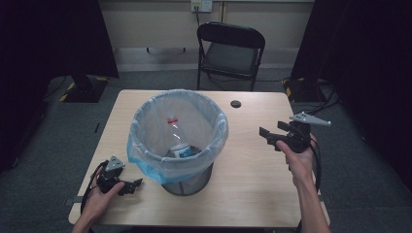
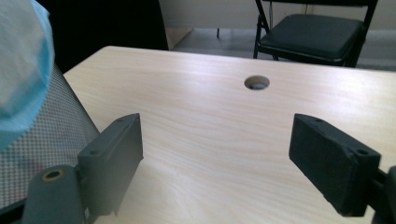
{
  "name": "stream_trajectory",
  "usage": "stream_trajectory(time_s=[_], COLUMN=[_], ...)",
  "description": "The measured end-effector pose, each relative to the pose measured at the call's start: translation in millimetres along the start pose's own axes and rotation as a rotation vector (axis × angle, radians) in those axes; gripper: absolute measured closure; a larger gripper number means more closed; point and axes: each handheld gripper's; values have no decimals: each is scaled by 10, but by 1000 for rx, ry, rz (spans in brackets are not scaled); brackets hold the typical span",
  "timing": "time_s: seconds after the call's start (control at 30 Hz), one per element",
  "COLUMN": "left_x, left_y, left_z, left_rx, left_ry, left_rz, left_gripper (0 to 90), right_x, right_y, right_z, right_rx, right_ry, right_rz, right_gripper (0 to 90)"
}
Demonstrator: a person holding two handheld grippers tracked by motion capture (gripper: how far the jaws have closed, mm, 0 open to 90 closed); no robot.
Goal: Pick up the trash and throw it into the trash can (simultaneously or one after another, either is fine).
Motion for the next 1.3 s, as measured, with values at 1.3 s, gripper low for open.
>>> stream_trajectory(time_s=[1.3], left_x=[-1], left_y=[2], left_z=[0], left_rx=[-2], left_ry=[-3], left_rz=[0], left_gripper=[0], right_x=[140], right_y=[-75], right_z=[1113], right_rx=[-235], right_ry=[18], right_rz=[133], right_gripper=[257])
Point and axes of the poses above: each handheld gripper's, and its own axes: y roughly backward along the jaws, z roughly out of its underside, x roughly to its right, and after that the axes turned 3 degrees about x, right-handed
